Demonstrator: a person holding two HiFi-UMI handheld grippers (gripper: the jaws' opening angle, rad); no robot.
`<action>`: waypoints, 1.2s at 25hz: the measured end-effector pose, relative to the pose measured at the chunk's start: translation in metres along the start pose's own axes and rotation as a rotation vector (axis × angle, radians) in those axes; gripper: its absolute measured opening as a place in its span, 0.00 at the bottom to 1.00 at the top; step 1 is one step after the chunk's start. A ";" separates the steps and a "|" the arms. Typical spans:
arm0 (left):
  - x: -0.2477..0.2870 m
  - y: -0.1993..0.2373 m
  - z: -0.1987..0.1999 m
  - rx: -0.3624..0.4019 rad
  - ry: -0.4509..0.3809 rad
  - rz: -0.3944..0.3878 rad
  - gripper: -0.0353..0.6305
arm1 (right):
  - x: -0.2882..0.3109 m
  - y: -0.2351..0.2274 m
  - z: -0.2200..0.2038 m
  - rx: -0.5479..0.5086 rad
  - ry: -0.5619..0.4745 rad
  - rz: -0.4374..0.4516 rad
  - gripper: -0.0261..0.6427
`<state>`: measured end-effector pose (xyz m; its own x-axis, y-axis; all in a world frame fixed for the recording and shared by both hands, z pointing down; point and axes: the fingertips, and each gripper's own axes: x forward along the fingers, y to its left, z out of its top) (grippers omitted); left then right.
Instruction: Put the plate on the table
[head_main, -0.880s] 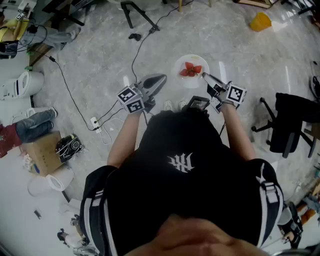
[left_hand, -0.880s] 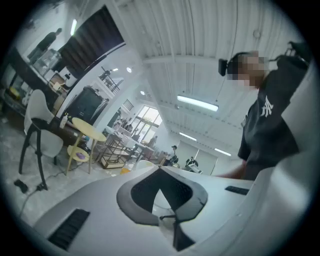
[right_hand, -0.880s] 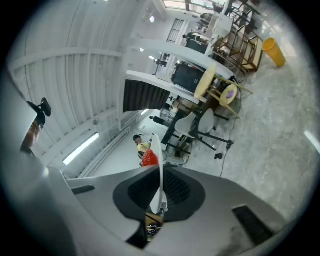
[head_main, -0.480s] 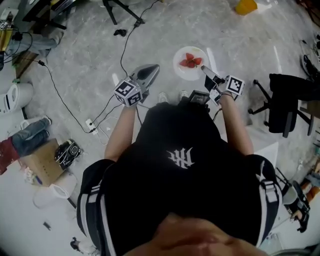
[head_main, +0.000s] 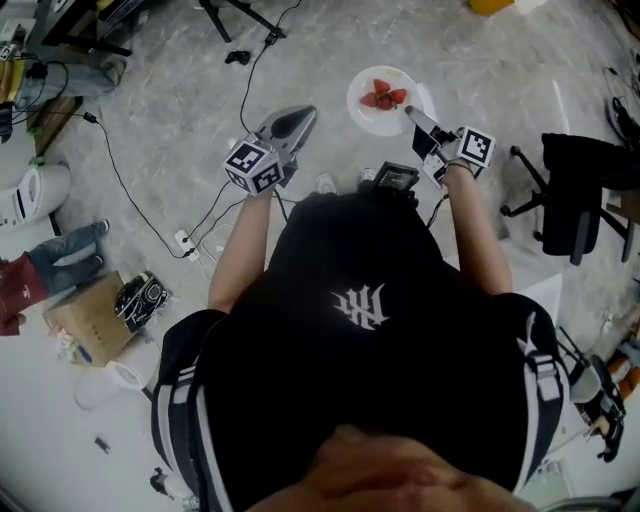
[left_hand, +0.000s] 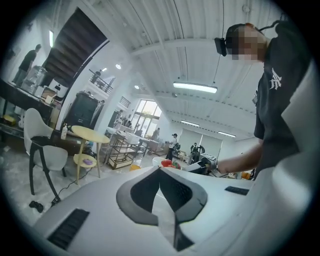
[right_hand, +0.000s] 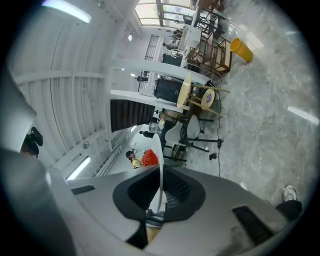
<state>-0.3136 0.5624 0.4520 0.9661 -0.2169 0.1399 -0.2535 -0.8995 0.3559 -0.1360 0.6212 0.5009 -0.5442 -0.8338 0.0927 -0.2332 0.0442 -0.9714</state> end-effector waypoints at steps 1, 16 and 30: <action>0.001 -0.001 0.000 0.004 0.001 0.001 0.07 | -0.001 0.000 0.001 0.001 0.001 0.003 0.05; 0.048 0.002 -0.003 0.003 0.022 0.025 0.07 | -0.018 -0.011 0.038 0.029 -0.007 0.033 0.05; 0.098 -0.002 -0.002 0.011 0.051 0.044 0.07 | -0.038 -0.041 0.088 0.093 -0.013 0.010 0.05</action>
<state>-0.2183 0.5432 0.4666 0.9502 -0.2370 0.2021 -0.2949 -0.8937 0.3382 -0.0353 0.6024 0.5184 -0.5358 -0.8405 0.0804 -0.1516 0.0021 -0.9884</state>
